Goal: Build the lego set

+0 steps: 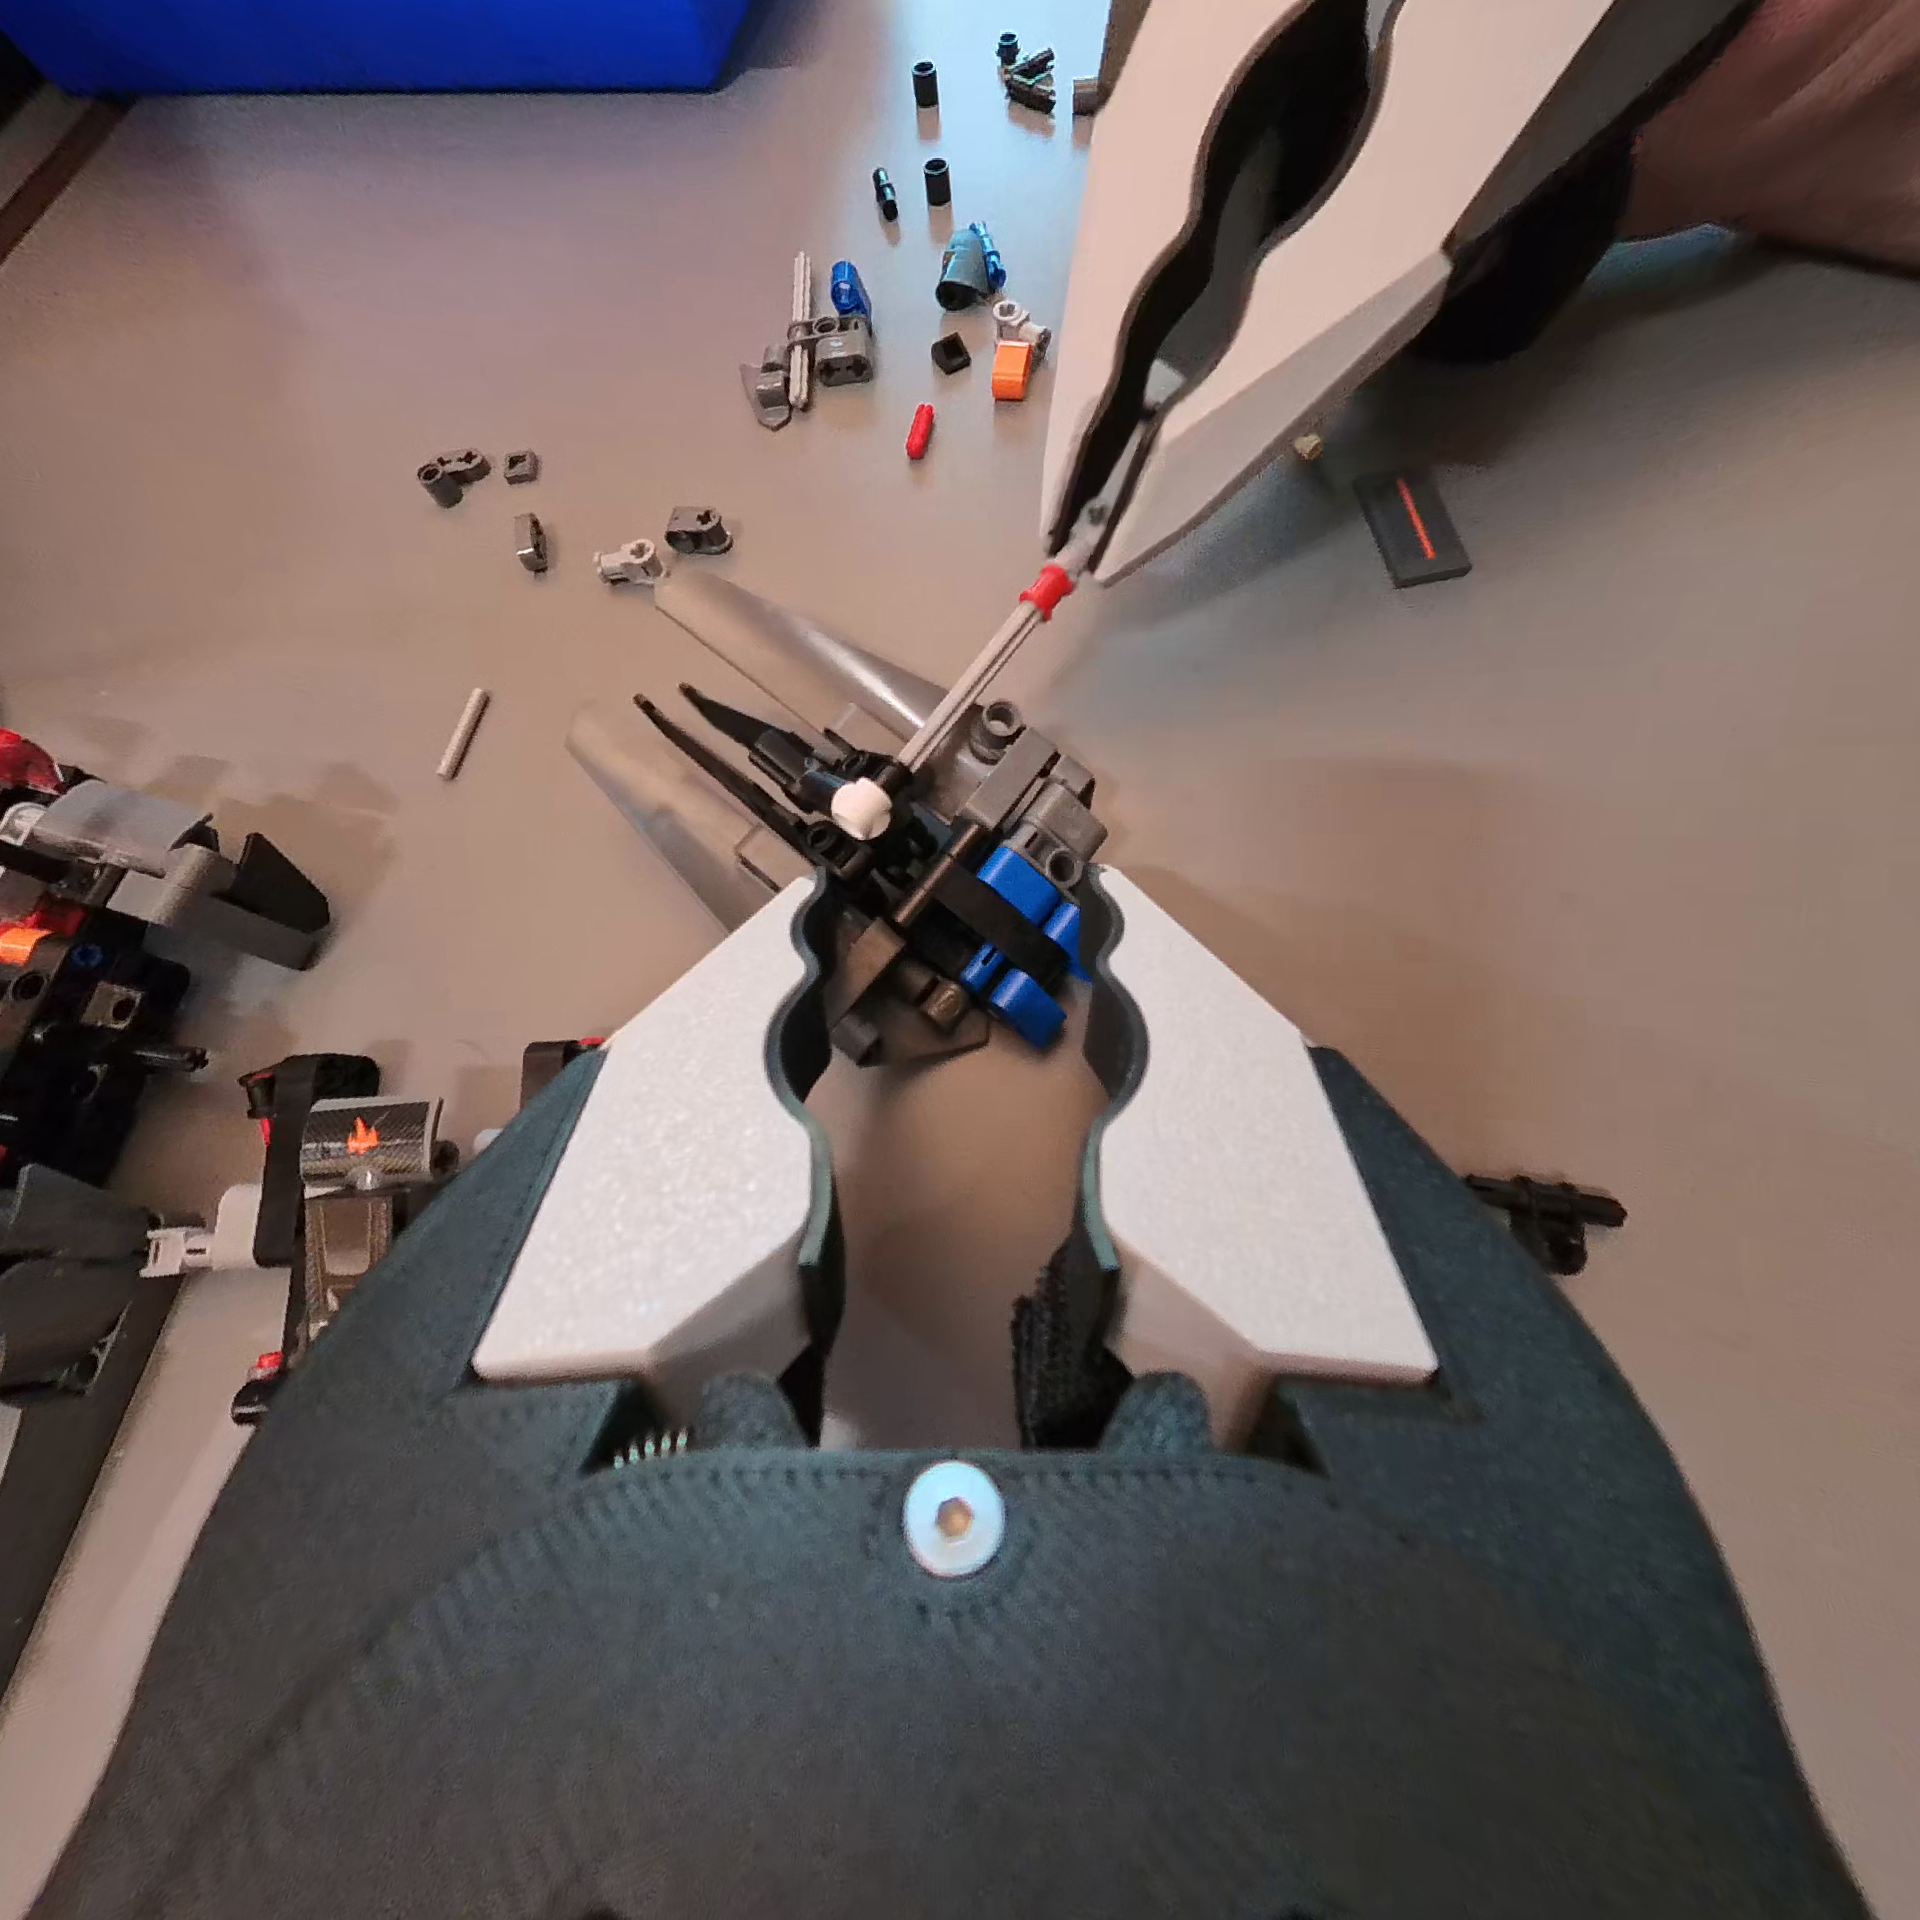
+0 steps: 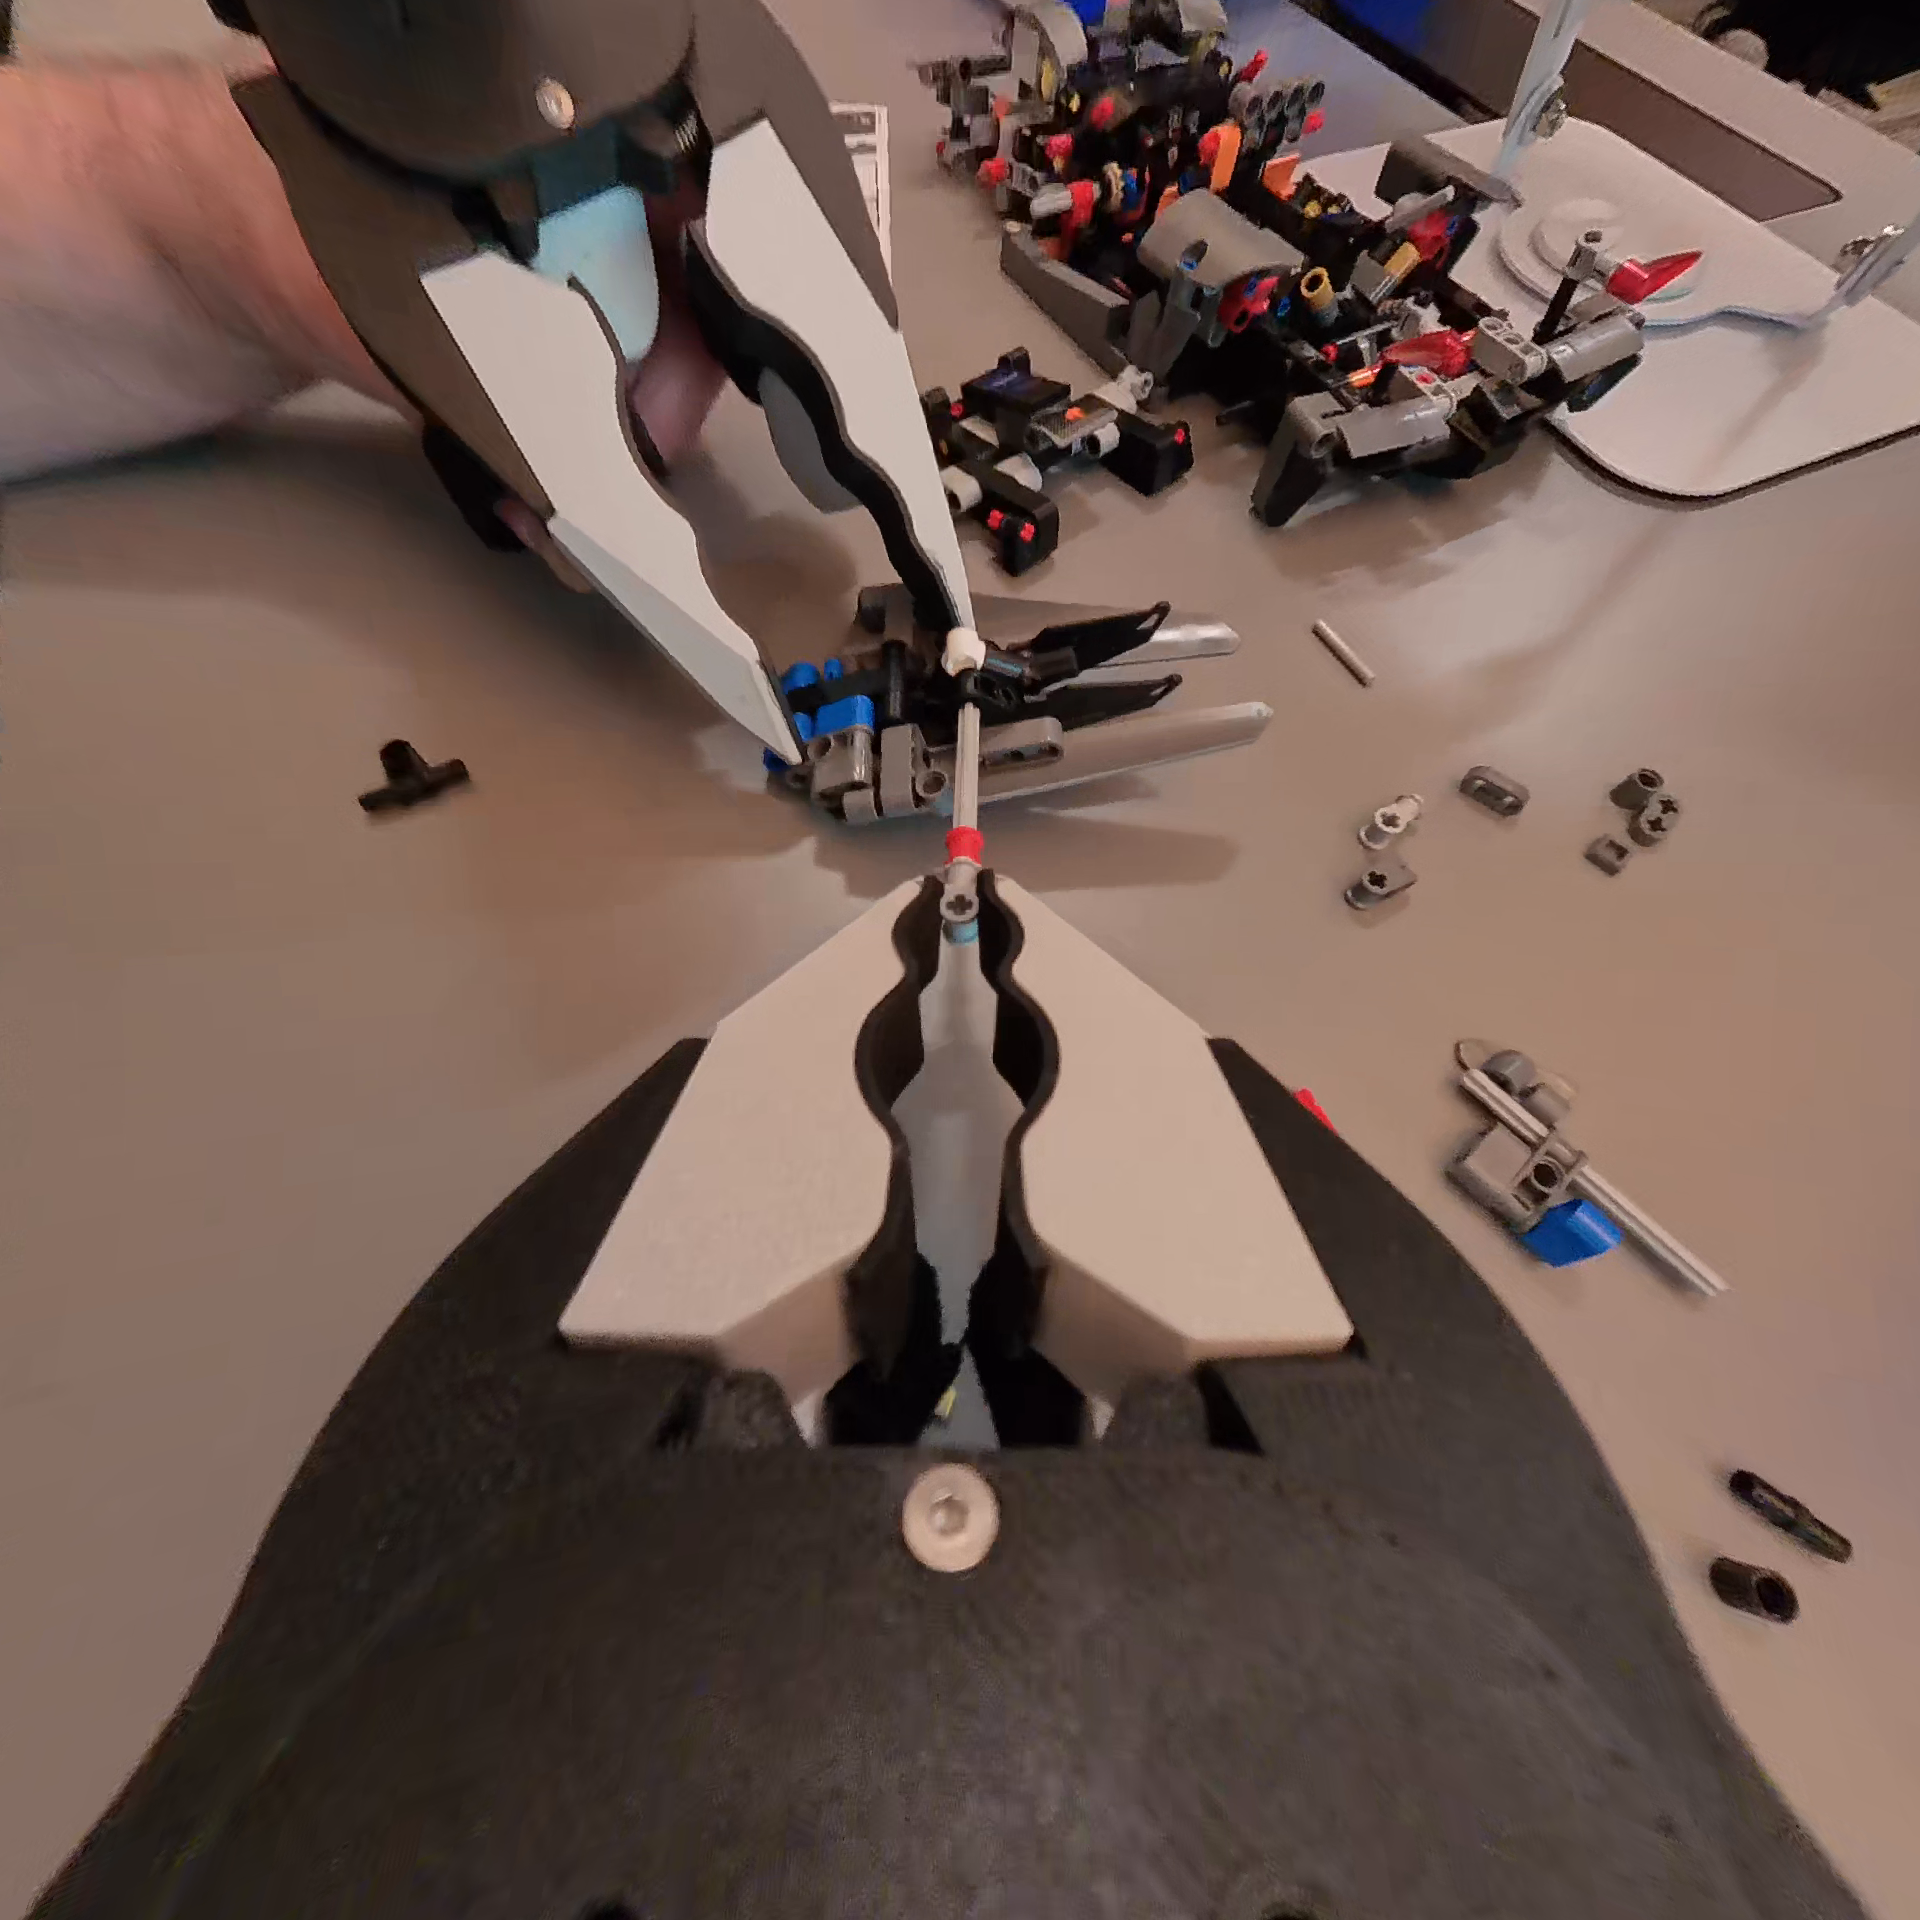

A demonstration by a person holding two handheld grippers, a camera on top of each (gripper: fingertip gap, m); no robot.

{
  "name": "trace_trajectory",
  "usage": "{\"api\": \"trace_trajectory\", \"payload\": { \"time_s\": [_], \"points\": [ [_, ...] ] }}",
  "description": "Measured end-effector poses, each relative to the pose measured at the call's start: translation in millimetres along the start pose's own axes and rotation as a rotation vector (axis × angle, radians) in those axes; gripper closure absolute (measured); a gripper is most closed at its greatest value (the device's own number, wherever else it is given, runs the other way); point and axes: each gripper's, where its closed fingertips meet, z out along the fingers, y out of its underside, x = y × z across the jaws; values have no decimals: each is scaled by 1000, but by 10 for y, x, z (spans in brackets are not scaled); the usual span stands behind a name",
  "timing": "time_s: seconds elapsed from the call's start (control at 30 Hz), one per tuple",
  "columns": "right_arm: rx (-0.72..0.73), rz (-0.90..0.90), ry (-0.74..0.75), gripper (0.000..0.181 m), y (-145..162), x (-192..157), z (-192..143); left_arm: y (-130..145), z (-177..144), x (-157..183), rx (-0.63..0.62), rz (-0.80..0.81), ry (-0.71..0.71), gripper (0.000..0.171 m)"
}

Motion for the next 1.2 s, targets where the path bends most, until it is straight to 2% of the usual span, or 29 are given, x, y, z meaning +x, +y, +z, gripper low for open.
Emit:
{"api": "trace_trajectory", "payload": {
  "time_s": [0.37,0.93,1.2],
  "points": [
    [9,39,-24,177,-10,4,-11,-8,12,-3,0,4,-4,127],
    [68,506,-239,177,-72,51,-18,-8,12,-8,0,3,-6,127],
    [106,531,-249,177,-125,32,-29,-7,9,-8,0,2,-7,127]
  ]
}}
